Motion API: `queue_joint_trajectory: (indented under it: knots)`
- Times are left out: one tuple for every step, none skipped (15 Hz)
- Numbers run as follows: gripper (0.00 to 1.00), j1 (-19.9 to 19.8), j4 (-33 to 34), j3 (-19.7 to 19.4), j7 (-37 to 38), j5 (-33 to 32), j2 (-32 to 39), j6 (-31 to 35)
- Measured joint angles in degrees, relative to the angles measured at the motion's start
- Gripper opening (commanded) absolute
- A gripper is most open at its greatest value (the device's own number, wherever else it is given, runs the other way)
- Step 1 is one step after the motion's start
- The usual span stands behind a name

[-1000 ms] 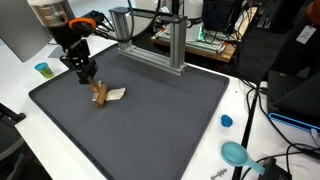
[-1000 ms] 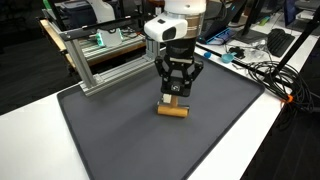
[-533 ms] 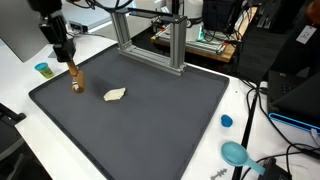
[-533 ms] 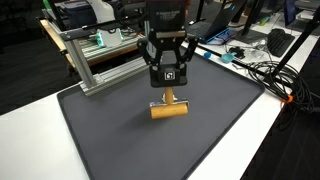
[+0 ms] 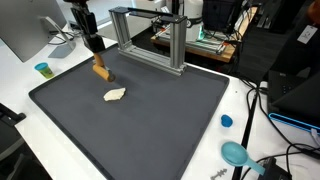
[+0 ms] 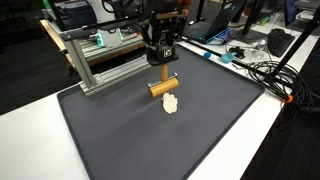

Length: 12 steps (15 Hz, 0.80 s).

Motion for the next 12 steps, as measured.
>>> queue_joint_trajectory:
  knots:
    - [0.22, 0.0, -2.2, 0.3, -2.5, -0.6, -1.6, 0.0]
    - [0.22, 0.1, -4.2, 0.6, -4.9, -1.3, -3.0, 0.1]
    - [0.47, 0.1, -5.7, 0.9, -7.3, -1.9, -4.0, 0.1]
    - [0.47, 0.1, -6.6, 1.3, -9.7, -2.2, -4.7, 0.1]
    - [0.47, 0.2, -7.1, 1.7, -11.2, -2.2, -5.1, 0.1]
    - [0.22, 0.3, -7.3, 1.9, -11.9, -2.2, -5.2, 0.1]
    - [0.22, 0.4, -7.3, 2.0, -12.3, -2.3, -5.2, 0.2]
    - [0.22, 0.4, -7.3, 2.1, -12.3, -2.2, -5.2, 0.2]
    - [0.22, 0.4, -7.3, 2.1, -12.7, -2.2, -5.0, 0.5]
    - [0.22, 0.3, -7.5, 2.2, -14.5, -2.2, -5.0, 2.1]
    - [0.22, 0.3, -7.8, 2.4, -16.8, -2.3, -5.1, 4.2]
    - [0.22, 0.3, -8.1, 2.5, -19.4, -2.3, -5.2, 5.9]
